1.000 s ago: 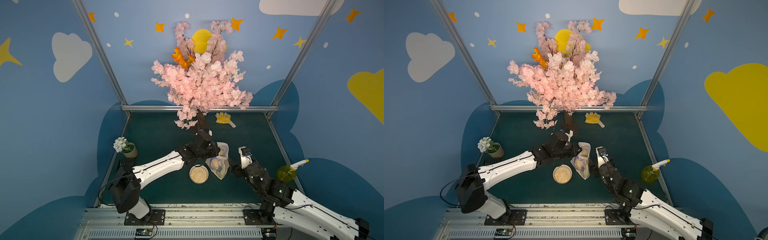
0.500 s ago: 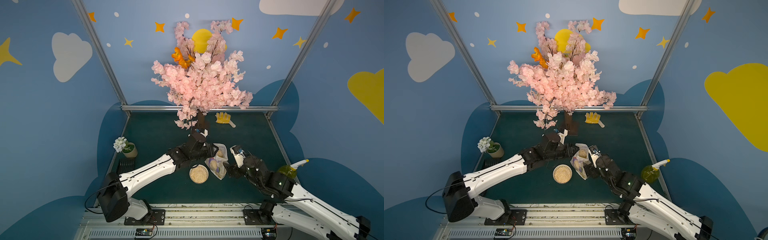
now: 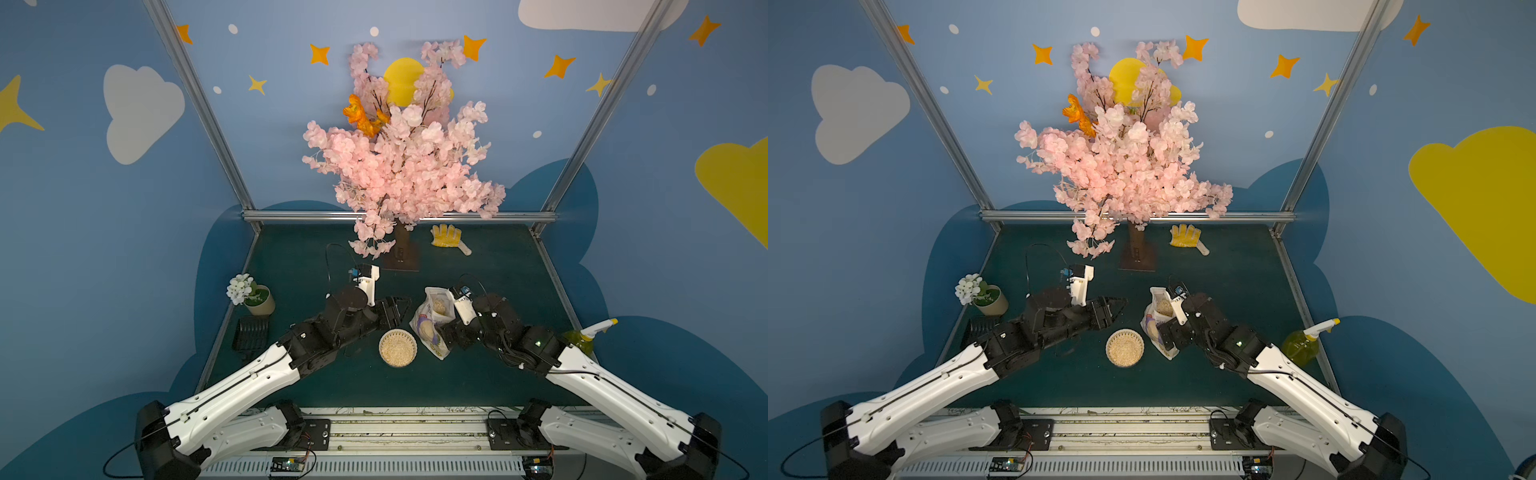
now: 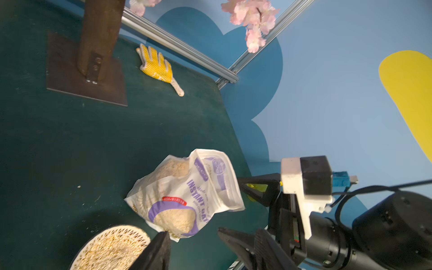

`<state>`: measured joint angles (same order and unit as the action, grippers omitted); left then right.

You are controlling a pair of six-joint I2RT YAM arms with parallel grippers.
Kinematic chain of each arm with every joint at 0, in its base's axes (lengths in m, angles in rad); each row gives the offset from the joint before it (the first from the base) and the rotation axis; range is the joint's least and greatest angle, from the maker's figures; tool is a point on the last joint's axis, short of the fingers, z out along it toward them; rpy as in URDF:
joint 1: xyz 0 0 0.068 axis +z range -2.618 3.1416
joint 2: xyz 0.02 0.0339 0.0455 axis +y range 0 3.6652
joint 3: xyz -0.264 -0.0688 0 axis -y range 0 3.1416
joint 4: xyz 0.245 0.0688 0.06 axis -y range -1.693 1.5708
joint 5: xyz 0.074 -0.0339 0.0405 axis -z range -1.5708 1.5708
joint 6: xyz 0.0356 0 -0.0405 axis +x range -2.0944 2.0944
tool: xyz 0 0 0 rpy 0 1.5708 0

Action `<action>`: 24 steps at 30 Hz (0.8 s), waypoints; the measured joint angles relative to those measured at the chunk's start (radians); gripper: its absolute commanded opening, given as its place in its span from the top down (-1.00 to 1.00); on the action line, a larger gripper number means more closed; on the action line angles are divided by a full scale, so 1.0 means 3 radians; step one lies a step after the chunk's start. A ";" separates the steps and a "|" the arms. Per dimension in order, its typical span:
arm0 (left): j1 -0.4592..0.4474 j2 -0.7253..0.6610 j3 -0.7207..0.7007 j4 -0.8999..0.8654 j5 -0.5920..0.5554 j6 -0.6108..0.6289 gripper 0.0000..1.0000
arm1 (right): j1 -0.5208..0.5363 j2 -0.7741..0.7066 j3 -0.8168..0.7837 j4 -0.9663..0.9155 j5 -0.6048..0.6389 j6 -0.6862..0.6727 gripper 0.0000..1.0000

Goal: Pour the oats into the breakfast bowl
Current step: Close the oats bag at the center of the board.

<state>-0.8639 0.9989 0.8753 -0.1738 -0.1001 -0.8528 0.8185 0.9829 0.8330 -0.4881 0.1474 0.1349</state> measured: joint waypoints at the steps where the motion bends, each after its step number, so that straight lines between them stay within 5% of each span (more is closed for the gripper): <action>1: 0.0000 -0.0038 -0.0060 -0.0010 -0.0015 -0.0003 -0.27 | -0.0025 0.0052 0.0010 0.0015 -0.0011 -0.0004 -0.96; 11: 0.0000 -0.0207 -0.0332 -0.0017 -0.0029 -0.0036 -0.30 | -0.0164 0.0443 0.0202 0.0145 -0.0290 -0.0003 -0.88; 14: 0.0000 -0.0207 -0.0332 -0.0004 -0.0029 -0.0037 -0.30 | -0.0165 0.0449 0.0217 0.0188 -0.0320 0.0013 -0.27; 16: 0.0000 -0.0203 -0.0332 0.0008 -0.0029 -0.0037 -0.29 | -0.0165 0.0446 0.0223 0.0192 -0.0277 0.0005 0.38; 18: 0.0000 -0.0192 -0.0332 0.0014 -0.0029 -0.0037 -0.29 | -0.0170 0.0432 0.0223 0.0167 -0.0225 -0.0004 0.78; 20: 0.0000 -0.0164 -0.0332 0.0029 -0.0028 -0.0037 -0.29 | -0.0170 0.0403 0.0228 0.0106 -0.0170 0.0005 1.00; 24: 0.0000 -0.0100 -0.0333 0.0057 -0.0020 -0.0038 -0.28 | -0.0169 0.0345 0.0298 -0.0123 -0.0121 -0.0013 1.00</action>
<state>-0.8639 0.9688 0.7753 -0.1566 -0.1062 -0.8642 0.7677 1.0863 0.9222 -0.5251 0.1112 0.1310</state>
